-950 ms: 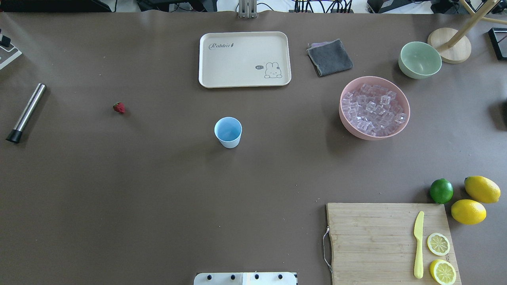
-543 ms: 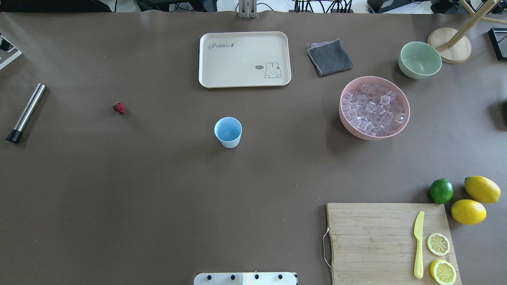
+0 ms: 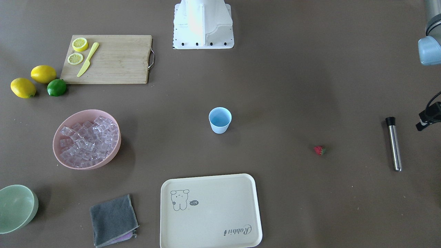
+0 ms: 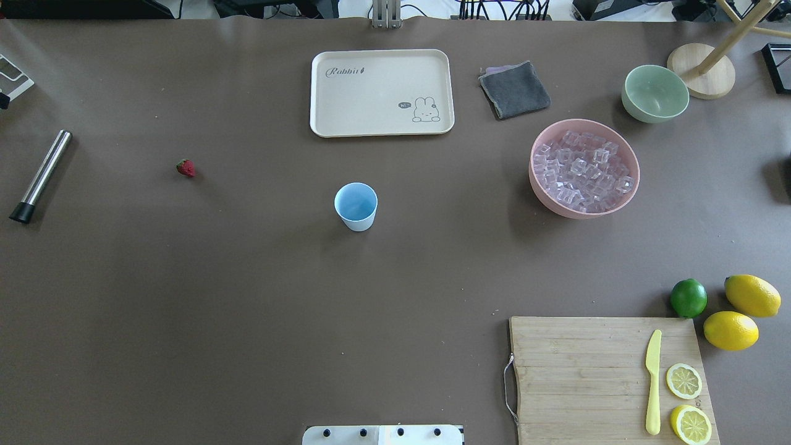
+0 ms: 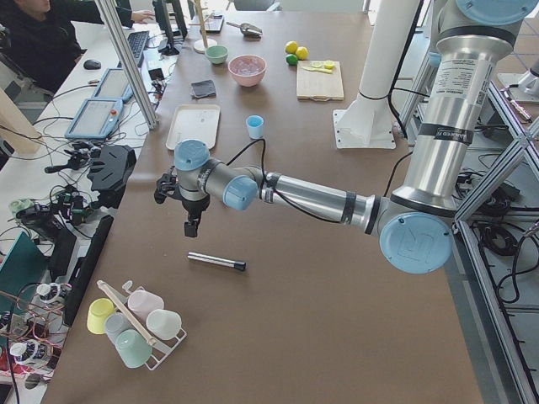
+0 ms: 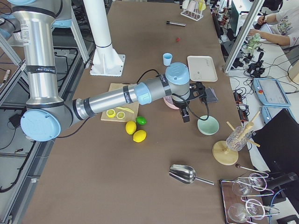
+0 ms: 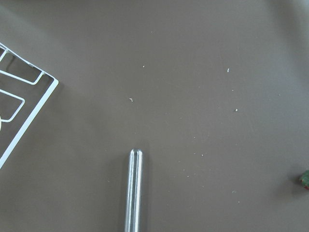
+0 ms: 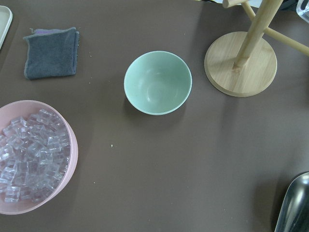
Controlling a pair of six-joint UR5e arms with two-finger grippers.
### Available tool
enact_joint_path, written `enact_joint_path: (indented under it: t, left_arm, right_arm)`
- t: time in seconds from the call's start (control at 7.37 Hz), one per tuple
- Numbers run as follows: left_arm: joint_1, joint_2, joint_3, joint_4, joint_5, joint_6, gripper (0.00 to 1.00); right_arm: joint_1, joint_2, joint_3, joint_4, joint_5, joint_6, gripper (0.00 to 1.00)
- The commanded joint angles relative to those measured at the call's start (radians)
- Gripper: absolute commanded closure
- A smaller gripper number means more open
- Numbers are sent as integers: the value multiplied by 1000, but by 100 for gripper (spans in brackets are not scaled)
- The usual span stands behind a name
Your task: Mash ice and strawberries in cup
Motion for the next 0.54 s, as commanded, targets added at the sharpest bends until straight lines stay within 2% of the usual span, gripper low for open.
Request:
enact_joint_path:
  t: [0.0, 0.14, 0.41]
  left_arm:
    - [-1, 27, 12, -6, 1, -12, 2]
    - [-1, 29, 6, -31, -1, -14, 2]
    - [2, 19, -13, -36, 1, -35, 2]
  right_arm:
    - [-61, 73, -9, -10, -36, 82, 1]
    - [-149, 169, -14, -13, -143, 246, 1]
    - [-336, 296, -34, -4, -188, 495, 1]
